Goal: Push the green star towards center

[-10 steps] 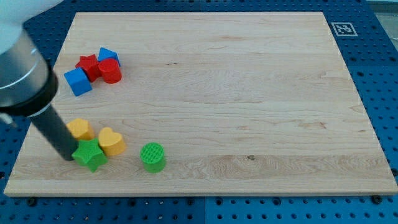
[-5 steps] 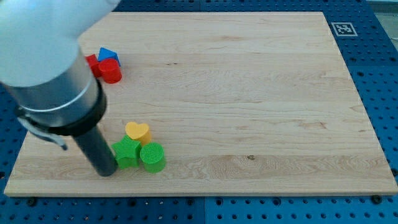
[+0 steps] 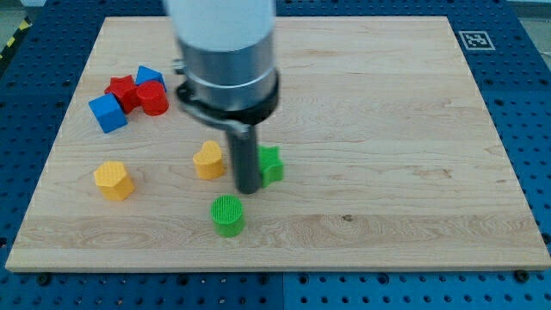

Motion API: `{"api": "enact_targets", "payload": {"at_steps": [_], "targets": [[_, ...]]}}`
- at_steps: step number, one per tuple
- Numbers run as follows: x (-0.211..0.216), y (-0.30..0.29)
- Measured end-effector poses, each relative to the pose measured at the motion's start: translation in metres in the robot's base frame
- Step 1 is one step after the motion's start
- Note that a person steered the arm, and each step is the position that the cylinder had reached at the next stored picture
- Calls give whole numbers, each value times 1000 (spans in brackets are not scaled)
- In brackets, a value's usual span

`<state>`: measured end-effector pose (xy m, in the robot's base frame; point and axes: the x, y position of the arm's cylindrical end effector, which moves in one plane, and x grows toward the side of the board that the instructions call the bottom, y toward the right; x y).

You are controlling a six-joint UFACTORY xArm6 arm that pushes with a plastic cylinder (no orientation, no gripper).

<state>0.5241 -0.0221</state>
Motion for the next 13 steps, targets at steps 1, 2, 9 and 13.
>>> {"api": "enact_targets", "payload": {"at_steps": [1,2,9,13], "targets": [[-4,48],[-13,84],[-27,11],[-68,-4]]}}
